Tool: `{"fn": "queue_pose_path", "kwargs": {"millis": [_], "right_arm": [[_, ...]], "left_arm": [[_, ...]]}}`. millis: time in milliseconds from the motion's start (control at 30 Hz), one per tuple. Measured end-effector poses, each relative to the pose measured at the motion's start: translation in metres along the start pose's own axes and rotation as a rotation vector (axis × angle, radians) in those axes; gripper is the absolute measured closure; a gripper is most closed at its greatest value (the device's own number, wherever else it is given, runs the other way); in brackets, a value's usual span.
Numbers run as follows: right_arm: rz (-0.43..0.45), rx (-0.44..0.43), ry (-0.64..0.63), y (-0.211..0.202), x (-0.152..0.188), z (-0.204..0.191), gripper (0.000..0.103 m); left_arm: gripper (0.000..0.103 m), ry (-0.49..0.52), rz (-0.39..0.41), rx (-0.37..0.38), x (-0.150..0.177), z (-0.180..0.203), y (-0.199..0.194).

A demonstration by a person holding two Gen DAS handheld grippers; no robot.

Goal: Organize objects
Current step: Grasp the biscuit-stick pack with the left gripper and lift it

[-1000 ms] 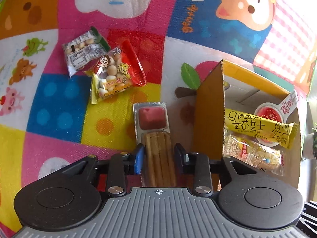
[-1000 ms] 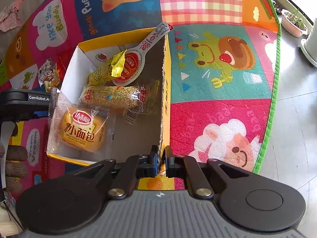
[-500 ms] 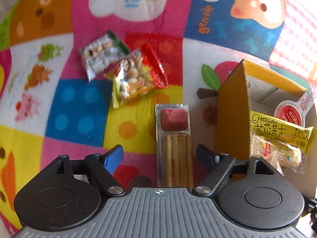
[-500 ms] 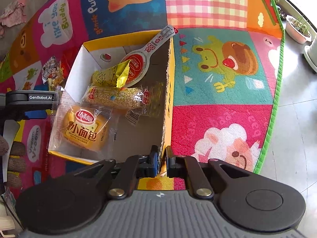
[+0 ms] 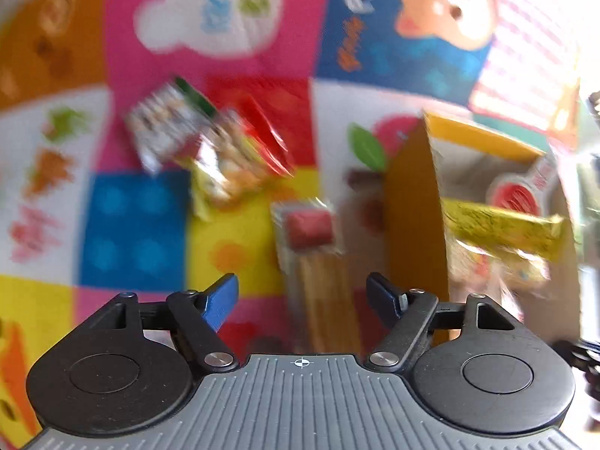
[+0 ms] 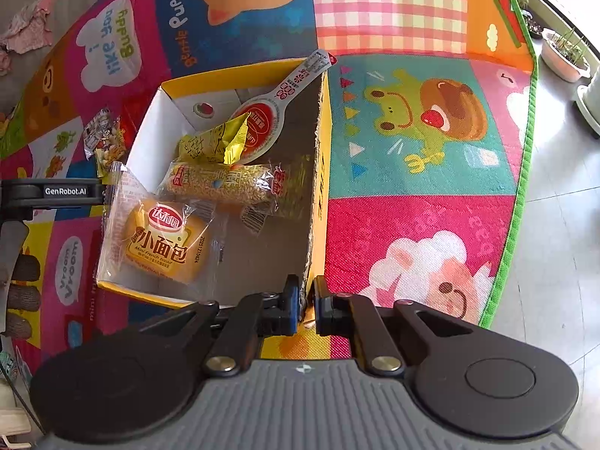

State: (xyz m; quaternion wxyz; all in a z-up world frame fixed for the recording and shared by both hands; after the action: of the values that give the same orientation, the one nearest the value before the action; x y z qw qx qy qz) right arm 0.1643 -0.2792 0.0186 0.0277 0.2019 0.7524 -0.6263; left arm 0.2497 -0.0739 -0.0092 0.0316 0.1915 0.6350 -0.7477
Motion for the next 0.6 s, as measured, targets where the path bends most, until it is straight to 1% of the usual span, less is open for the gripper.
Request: {"fn": "queue_pose_path", "kwargs": {"millis": [67, 100, 167, 200, 233, 267, 333, 367, 400, 433, 500, 533, 600], "right_arm": [[0.0, 0.0, -0.002, 0.0, 0.0, 0.0, 0.094], [-0.002, 0.0, -0.003, 0.0, 0.0, 0.0, 0.094], [-0.001, -0.003, -0.008, -0.001, 0.0, 0.0, 0.094], [0.001, -0.005, -0.01, -0.002, 0.0, 0.0, 0.095], [0.002, -0.007, -0.011, -0.002, 0.0, 0.0, 0.095], [0.001, -0.008, -0.01, -0.002, 0.0, -0.001, 0.095], [0.002, -0.005, -0.01, -0.002, 0.0, -0.001, 0.095], [0.002, -0.003, -0.009, -0.002, 0.0, -0.001, 0.095], [0.002, 0.0, -0.007, -0.001, 0.0, -0.001, 0.094], [0.003, 0.002, -0.007, 0.0, 0.0, -0.002, 0.093], [0.003, 0.004, -0.009, 0.001, 0.0, -0.002, 0.093], [0.002, 0.006, -0.01, 0.001, 0.0, -0.003, 0.093], [0.0, 0.012, -0.016, 0.001, 0.0, -0.003, 0.093]], "left_arm": [[0.023, 0.015, -0.045, 0.041, 0.005, 0.001, 0.009], [0.023, -0.012, -0.05, 0.076, 0.007, -0.001, 0.012], [0.024, -0.057, -0.018, 0.101, 0.007, -0.008, 0.012], [0.025, -0.063, -0.009, 0.101, 0.008, -0.01, 0.011], [0.031, -0.053, -0.004, 0.082, 0.009, -0.011, 0.009], [0.028, -0.03, -0.001, 0.048, 0.01, -0.013, 0.007], [0.019, 0.013, -0.025, -0.06, 0.014, -0.022, 0.005], [0.021, 0.029, -0.049, -0.111, 0.018, -0.027, 0.004], [0.023, 0.039, -0.065, -0.141, 0.021, -0.031, 0.002], [0.027, 0.04, -0.066, -0.144, 0.023, -0.033, 0.0], [0.028, 0.026, -0.047, -0.1, 0.022, -0.033, -0.005], [0.028, 0.035, -0.034, -0.075, 0.02, -0.03, -0.007], [0.028, 0.115, -0.019, -0.057, 0.013, -0.02, -0.004]]}}
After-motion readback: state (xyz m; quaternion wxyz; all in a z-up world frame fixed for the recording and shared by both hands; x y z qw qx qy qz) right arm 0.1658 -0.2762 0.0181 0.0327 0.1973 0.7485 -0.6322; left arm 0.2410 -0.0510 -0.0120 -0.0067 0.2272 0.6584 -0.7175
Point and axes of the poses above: each gripper's, at about its wrist camera, not at the fingertips, and y roughly the way its jaws point, z to its right, x to its underside, the point moved 6 cm from there along y, roughly the way its jaws point, and after that the axes turned 10 degrees about y, right-handed, at the moved point
